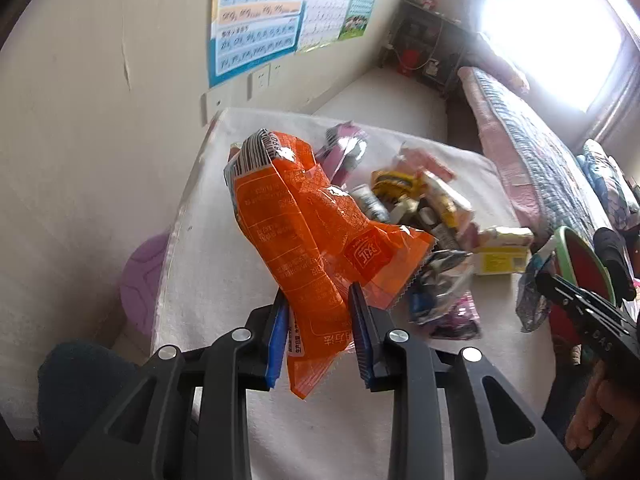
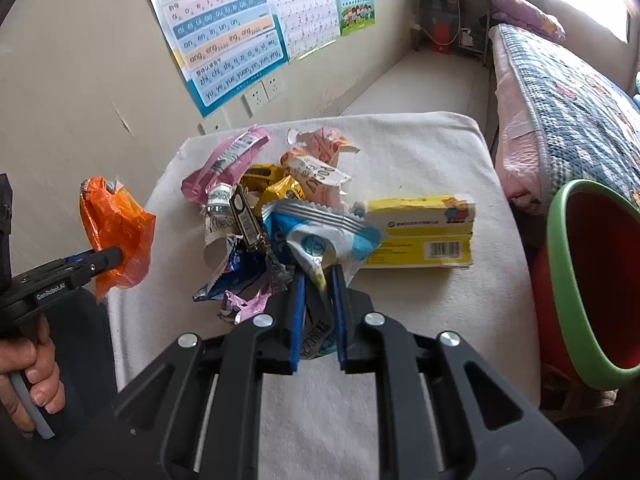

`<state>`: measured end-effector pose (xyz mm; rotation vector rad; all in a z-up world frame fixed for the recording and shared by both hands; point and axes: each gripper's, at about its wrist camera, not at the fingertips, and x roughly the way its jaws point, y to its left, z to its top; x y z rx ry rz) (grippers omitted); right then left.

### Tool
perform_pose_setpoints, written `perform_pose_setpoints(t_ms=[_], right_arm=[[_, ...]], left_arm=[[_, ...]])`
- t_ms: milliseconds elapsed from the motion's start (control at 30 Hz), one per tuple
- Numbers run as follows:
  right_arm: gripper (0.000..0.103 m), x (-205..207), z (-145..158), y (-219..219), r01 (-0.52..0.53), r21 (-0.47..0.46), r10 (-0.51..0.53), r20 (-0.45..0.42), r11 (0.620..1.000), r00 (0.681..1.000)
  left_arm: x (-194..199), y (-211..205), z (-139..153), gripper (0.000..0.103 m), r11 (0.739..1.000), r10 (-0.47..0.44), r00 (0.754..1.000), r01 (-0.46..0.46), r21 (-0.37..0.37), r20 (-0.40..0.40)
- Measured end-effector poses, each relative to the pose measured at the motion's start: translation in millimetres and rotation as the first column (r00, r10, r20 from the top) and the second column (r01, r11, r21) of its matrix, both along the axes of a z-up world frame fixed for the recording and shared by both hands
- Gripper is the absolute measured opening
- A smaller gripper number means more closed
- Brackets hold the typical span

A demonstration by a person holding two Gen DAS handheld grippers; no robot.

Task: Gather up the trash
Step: 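Grasp the orange snack bag with the left tool while the right tool grasps a blue-white wrapper, then carry both wrappers over the red bin and open both tools to drop them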

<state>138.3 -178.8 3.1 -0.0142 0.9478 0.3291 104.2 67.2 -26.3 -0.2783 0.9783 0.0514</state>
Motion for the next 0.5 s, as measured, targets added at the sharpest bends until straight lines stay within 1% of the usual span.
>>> perform_pose_setpoints(t_ms=[233,500], right_arm=[[0.014,-6.7,17.8,-17.3,0.028,0.031,-0.029,0.040,0.999,0.999],[0.013,-8.7,34.9,-52.1,0.094,0.040,-0.097,0.085,0.995,0.992]], left_arm=[[2.0,-23.2,26.7,0.027,0.998,-0.064,0.997,0.063,0.011,0.045],[12.2,-60.1,39.4,0.027,0.990,-0.137,0.988,0.135,0.024,0.067]])
